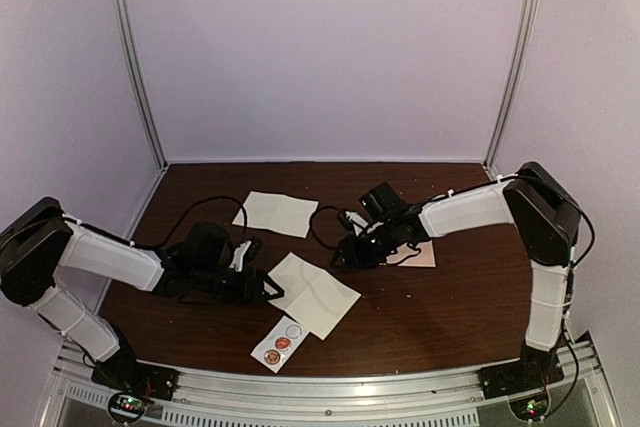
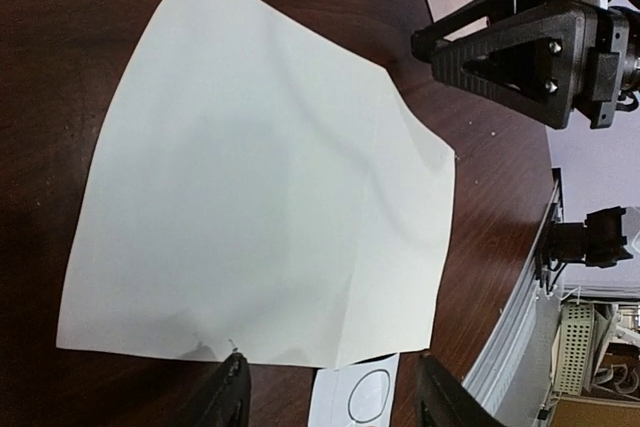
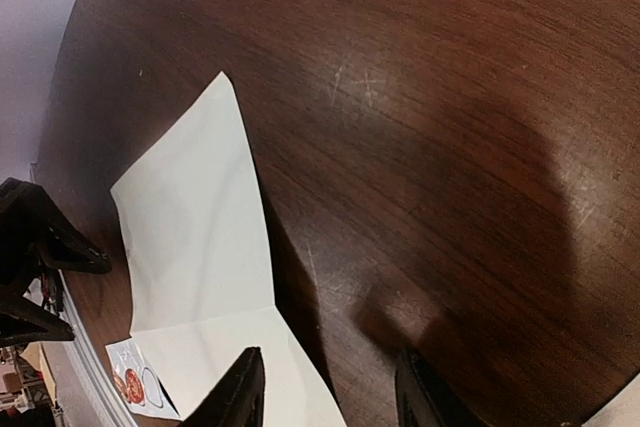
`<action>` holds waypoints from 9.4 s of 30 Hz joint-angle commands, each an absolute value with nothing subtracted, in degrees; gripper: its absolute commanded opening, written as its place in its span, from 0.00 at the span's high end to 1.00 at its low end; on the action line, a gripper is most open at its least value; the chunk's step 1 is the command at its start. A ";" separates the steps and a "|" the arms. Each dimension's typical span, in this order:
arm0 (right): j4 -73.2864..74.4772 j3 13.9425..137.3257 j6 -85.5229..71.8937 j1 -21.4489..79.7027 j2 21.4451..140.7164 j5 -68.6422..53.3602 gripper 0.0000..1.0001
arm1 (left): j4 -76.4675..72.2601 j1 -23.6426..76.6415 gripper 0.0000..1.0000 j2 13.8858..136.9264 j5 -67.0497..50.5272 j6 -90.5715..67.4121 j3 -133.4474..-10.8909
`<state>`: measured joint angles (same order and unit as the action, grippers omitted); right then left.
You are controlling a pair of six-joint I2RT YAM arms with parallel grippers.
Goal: Place the letter into the envelope and seal it
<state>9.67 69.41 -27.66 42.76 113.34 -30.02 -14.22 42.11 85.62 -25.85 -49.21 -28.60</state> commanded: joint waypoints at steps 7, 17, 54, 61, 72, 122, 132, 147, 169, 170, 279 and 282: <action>7.45 72.79 -26.98 41.21 116.61 -39.85 0.54 | -19.36 42.27 0.45 88.77 -26.22 -48.74 -28.92; 5.37 74.05 -28.08 41.15 120.35 -43.18 0.54 | -20.71 42.28 0.45 91.62 -26.11 -48.13 -28.40; -6.07 68.61 -38.67 40.01 117.00 -49.08 1.00 | -16.42 42.28 0.35 84.41 -17.56 -47.57 -28.36; -8.35 66.36 -39.87 39.27 112.45 -49.13 1.00 | -12.43 42.26 0.29 75.67 -12.69 -45.18 -29.66; -6.53 65.81 -37.64 37.97 98.37 -46.62 1.00 | 8.74 42.28 0.15 60.12 -8.64 -18.02 -53.29; -9.40 68.73 -45.02 40.68 89.28 -42.80 1.00 | 10.63 52.02 0.59 89.22 -6.41 3.96 -67.65; -7.19 69.65 -43.48 40.65 90.23 -40.81 1.00 | 10.41 52.02 0.87 89.22 -7.90 3.60 -67.17; -2.59 64.19 -34.37 36.26 79.81 -31.47 0.12 | 7.11 51.78 1.00 84.20 -12.63 -6.65 -66.28; -33.55 51.07 -39.26 43.59 73.97 -45.16 0.33 | -24.07 51.48 1.00 73.76 -28.76 -33.82 -54.54; -33.43 51.25 -39.24 43.66 73.87 -45.10 0.41 | -25.03 51.50 1.00 73.49 -29.06 -34.32 -53.95; -26.21 57.06 -36.53 45.75 77.80 -41.11 1.00 | -27.24 44.44 0.41 75.94 -38.25 -40.96 -52.36; -24.51 57.28 -35.92 45.92 78.11 -41.24 1.00 | -28.64 43.93 0.47 77.74 -37.71 -42.15 -53.08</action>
<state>-26.55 55.68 -37.36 45.41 77.58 -39.46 -25.76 44.77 75.46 -38.94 -41.10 -50.63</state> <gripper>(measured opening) 0.004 0.572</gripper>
